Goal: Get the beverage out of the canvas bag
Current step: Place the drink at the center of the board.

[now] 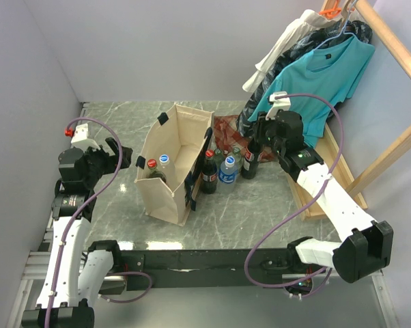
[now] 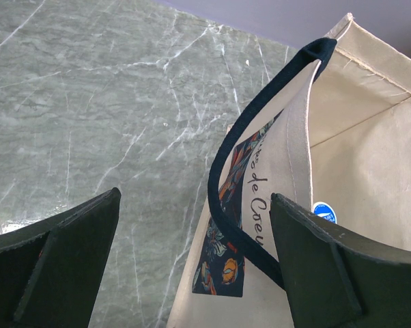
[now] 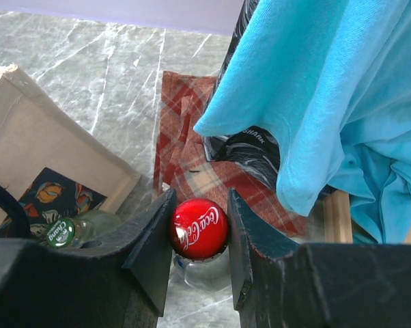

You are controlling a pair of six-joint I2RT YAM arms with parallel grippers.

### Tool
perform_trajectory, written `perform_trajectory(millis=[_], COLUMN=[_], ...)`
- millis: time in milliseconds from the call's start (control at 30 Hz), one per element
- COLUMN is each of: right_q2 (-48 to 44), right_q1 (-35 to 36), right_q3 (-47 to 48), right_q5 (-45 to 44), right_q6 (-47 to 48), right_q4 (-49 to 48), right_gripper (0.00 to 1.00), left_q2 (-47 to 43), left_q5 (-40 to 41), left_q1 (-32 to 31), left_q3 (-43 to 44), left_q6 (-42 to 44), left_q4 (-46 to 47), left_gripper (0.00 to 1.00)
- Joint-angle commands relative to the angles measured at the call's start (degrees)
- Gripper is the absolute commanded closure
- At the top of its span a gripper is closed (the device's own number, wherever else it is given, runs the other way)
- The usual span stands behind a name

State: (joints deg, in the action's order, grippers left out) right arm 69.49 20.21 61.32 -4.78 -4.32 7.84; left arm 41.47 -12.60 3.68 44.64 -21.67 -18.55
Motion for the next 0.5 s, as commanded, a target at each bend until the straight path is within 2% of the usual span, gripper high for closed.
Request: perform_trajectory(millis=[0,300,433,467], right_q2=[-4.3,-5.4,-6.1,-6.2], right_q1=[0.1,0.2,0.3,0.3], right_q3=[1.5,1.4,1.3,1.3], right_q5=[2.5,2.3,1.9,1.9], right_q6=[-3.7,-3.7,-3.6,-3.5], right_q4=[-8.6,-8.3,-6.8,-6.7], right_gripper=[0.77,0.74,0.6,0.6], left_q2=[-0.6,-0.5,-0.4,-0.5], left_q5=[-0.4,-0.8,-1.0,-1.1], left_q1=[0.3,0.4,0.3,0.4], left_q3=[0.4,0.4,0.4,0.4], left_q6=[0.7,0.7,0.7,0.7], left_q4=[0.7,0.9,0.8,0.9], left_gripper=[0.04,0.04,0.04,0.04])
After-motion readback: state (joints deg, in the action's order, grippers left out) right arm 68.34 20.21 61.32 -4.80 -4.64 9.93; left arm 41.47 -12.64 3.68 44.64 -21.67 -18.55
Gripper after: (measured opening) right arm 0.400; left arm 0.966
